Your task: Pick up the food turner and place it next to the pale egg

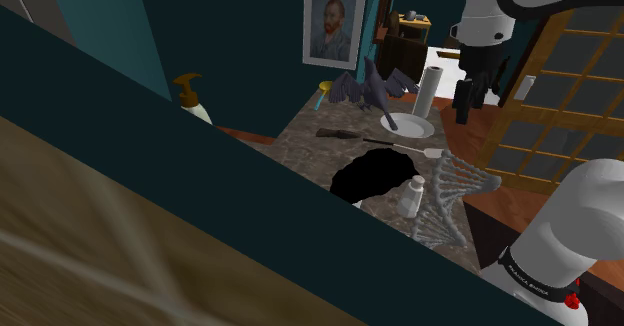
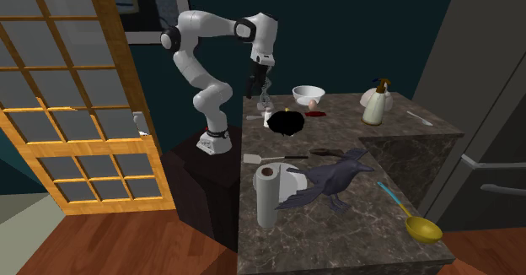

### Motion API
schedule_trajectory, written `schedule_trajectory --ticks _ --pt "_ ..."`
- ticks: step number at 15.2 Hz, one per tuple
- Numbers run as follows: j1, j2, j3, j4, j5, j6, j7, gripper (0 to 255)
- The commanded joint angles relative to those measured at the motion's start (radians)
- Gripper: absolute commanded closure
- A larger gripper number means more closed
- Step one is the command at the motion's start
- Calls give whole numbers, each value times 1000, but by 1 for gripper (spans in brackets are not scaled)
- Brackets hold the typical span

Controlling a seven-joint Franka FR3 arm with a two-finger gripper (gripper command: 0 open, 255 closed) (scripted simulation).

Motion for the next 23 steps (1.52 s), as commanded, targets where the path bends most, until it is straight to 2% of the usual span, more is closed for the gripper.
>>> schedule_trajectory --ticks 1,7,13,17,22,23 --pt "0 0 0 0 0 0 0 0" --pt "9 63 -133 -103 -66 246 -195 0" --pt "30 212 -265 -137 -94 502 -394 0" --pt "62 349 -352 -120 -73 665 -541 0" --pt "124 540 -450 -62 24 834 -752 0" --pt "125 550 -451 -68 28 849 -755 0"
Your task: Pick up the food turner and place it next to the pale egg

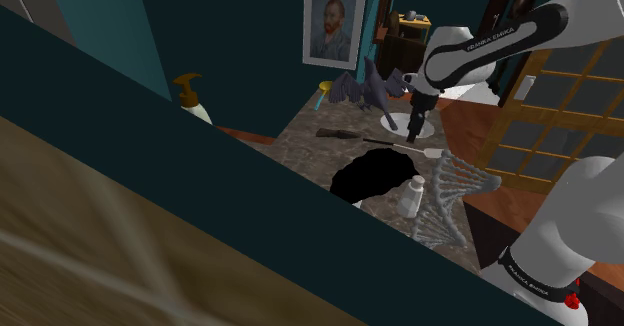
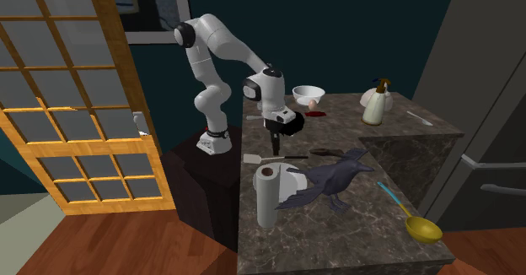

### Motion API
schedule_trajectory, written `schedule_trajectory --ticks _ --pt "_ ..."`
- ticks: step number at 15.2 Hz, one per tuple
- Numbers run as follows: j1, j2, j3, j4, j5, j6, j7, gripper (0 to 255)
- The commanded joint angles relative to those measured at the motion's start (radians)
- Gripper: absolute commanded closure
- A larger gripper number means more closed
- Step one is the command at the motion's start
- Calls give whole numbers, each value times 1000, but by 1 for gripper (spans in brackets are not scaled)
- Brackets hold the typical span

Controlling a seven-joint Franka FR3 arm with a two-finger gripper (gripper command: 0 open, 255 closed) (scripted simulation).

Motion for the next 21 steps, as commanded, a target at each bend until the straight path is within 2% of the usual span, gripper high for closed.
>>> schedule_trajectory --ticks 1,7,14,15,21 --pt "10 37 -11 3 20 38 -27 0" --pt "20 97 -21 -25 47 123 -48 0" --pt "20 97 -21 -25 48 123 -48 0" --pt "19 97 -21 -26 47 122 -48 255" --pt "19 96 -21 -26 47 122 -48 255"
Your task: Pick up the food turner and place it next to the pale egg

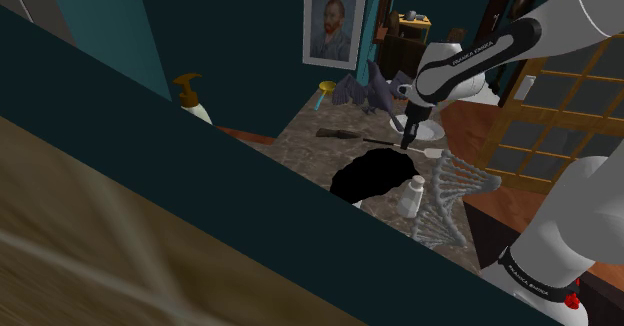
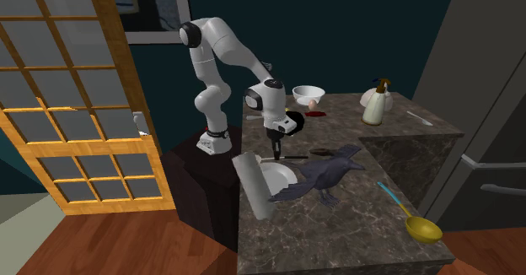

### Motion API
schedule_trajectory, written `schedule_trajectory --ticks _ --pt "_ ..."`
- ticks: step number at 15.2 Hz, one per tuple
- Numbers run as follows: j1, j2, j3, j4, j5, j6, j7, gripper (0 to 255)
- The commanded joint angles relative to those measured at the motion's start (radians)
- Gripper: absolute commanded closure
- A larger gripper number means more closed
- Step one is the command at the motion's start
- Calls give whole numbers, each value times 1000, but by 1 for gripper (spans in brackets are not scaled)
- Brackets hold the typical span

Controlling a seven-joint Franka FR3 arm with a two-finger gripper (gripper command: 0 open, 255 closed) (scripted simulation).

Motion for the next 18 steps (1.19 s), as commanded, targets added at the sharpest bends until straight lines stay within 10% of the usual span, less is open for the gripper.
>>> schedule_trajectory --ticks 1,18 --pt "0 0 0 0 0 0 0 255" --pt "-14 -129 31 102 -47 -225 47 255"
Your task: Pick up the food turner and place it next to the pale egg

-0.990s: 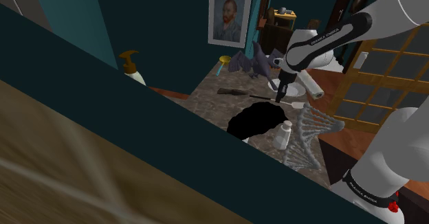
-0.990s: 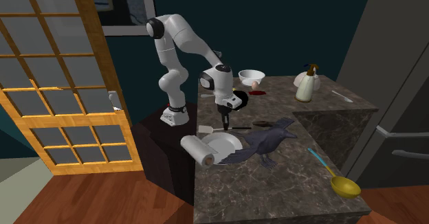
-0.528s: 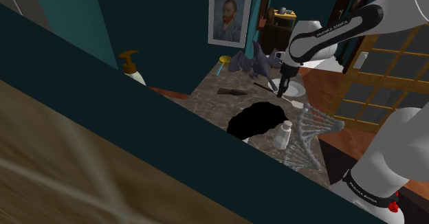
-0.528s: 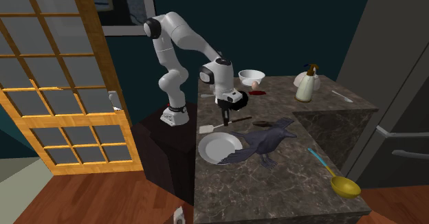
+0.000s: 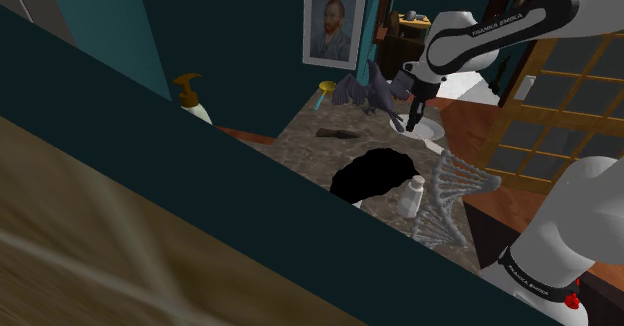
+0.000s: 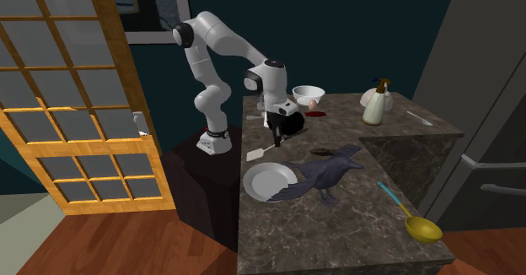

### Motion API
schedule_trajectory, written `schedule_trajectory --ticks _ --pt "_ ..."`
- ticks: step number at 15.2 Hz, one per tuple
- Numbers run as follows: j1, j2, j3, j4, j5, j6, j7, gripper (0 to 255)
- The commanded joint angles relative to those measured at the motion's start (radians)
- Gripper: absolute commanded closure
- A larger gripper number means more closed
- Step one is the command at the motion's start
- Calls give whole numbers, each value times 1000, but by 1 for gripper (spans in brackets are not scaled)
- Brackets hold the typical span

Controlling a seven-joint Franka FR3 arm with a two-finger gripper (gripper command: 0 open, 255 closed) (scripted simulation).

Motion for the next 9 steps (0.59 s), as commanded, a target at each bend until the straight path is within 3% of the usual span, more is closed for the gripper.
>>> schedule_trajectory --ticks 1,9 --pt "0 -12 4 18 -2 -30 4 255" --pt "-2 -53 19 93 -9 -145 16 255"
